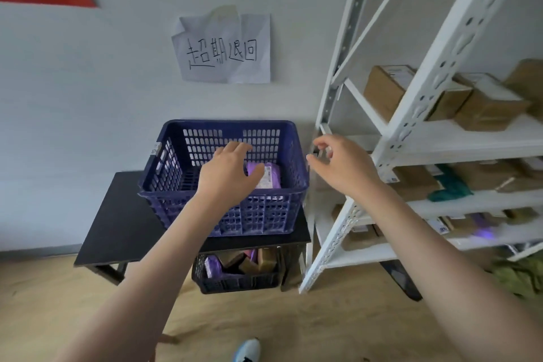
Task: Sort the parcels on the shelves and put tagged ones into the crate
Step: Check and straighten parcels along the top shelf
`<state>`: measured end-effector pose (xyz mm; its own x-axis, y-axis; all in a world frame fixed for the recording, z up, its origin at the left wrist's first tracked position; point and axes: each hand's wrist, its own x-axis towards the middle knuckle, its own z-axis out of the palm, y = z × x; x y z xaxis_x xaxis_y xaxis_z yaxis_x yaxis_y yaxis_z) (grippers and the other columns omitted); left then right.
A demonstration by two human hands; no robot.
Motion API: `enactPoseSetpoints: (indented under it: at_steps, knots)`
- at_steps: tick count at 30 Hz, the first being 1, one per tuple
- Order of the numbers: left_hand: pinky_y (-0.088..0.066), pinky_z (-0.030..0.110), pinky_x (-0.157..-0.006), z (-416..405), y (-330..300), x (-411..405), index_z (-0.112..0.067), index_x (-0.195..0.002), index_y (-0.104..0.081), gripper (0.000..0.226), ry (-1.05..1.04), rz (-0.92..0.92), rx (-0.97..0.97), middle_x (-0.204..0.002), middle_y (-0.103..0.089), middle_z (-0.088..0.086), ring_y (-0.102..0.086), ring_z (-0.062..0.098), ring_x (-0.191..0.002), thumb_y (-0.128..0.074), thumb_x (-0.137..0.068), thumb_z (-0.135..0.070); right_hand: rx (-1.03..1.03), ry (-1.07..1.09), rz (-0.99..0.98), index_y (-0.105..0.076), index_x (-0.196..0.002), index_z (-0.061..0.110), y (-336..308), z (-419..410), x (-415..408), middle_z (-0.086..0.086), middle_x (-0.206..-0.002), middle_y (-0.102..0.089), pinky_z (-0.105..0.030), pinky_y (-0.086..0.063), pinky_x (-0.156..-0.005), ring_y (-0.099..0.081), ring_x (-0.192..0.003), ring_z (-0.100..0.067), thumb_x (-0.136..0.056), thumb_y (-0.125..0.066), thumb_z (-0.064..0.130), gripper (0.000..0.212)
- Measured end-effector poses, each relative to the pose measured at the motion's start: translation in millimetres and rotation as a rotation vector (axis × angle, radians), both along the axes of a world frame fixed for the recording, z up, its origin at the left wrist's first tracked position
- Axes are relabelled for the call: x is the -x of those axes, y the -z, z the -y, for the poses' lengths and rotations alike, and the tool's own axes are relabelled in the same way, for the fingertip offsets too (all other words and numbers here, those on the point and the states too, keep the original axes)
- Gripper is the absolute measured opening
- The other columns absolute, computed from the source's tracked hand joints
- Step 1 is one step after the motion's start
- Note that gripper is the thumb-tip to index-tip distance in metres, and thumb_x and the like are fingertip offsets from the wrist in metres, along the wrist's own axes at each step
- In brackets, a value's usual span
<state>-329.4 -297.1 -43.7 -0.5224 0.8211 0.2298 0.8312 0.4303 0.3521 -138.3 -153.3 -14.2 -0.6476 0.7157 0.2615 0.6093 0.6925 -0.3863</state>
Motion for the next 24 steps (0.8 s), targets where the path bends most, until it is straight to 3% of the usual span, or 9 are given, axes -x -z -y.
enactPoseSetpoints:
  at_steps: [9, 17, 20, 24]
  knots:
    - [-0.049, 0.042, -0.093, -42.5, -17.8, -89.5, -0.029, -0.142, -0.044, 0.057, 0.058, -0.055, -0.019, -0.145, -0.048, -0.006, -0.045, 0.019, -0.131, -0.047, -0.094, -0.059, -0.033, -0.004, -0.007, -0.058, -0.131, 0.025, -4.6, -37.1, -102.5, 0.010, -0.126, -0.061, -0.029, -0.049, -0.079, -0.060, -0.108, -0.011, -0.096, -0.056, 0.049, 0.043]
    - [-0.046, 0.043, -0.094, -117.5, -21.9, -150.7, -0.028, -0.140, -0.047, 0.055, 0.067, -0.016, -0.077, -0.142, -0.052, -0.006, -0.046, 0.018, -0.130, -0.051, -0.093, -0.056, -0.061, 0.051, 0.135, -0.056, -0.130, 0.026, 0.8, -135.8, -197.8, 0.008, -0.122, -0.058, -0.032, -0.049, -0.070, -0.059, -0.098, -0.013, -0.094, -0.054, 0.051, 0.044]
    - [-0.047, 0.040, -0.089, -146.9, -26.6, -187.8, -0.028, -0.136, -0.052, 0.051, 0.074, 0.005, -0.145, -0.135, -0.057, -0.008, -0.052, 0.016, -0.122, -0.053, -0.092, -0.055, -0.078, 0.073, 0.208, -0.053, -0.134, 0.028, 0.5, -172.5, -239.8, 0.008, -0.124, -0.057, -0.024, -0.038, -0.059, -0.058, -0.102, -0.013, -0.095, -0.052, 0.053, 0.046]
    - [-0.052, 0.037, -0.081, -186.7, -34.1, -243.7, -0.029, -0.129, -0.057, 0.042, 0.119, -0.035, -0.155, -0.121, -0.063, -0.011, -0.059, 0.015, -0.108, -0.054, -0.093, -0.050, -0.062, 0.095, 0.176, -0.054, -0.134, 0.028, 1.9, -219.6, -299.8, 0.010, -0.126, -0.057, -0.032, -0.051, -0.072, -0.058, -0.107, -0.012, -0.094, -0.052, 0.056, 0.049]
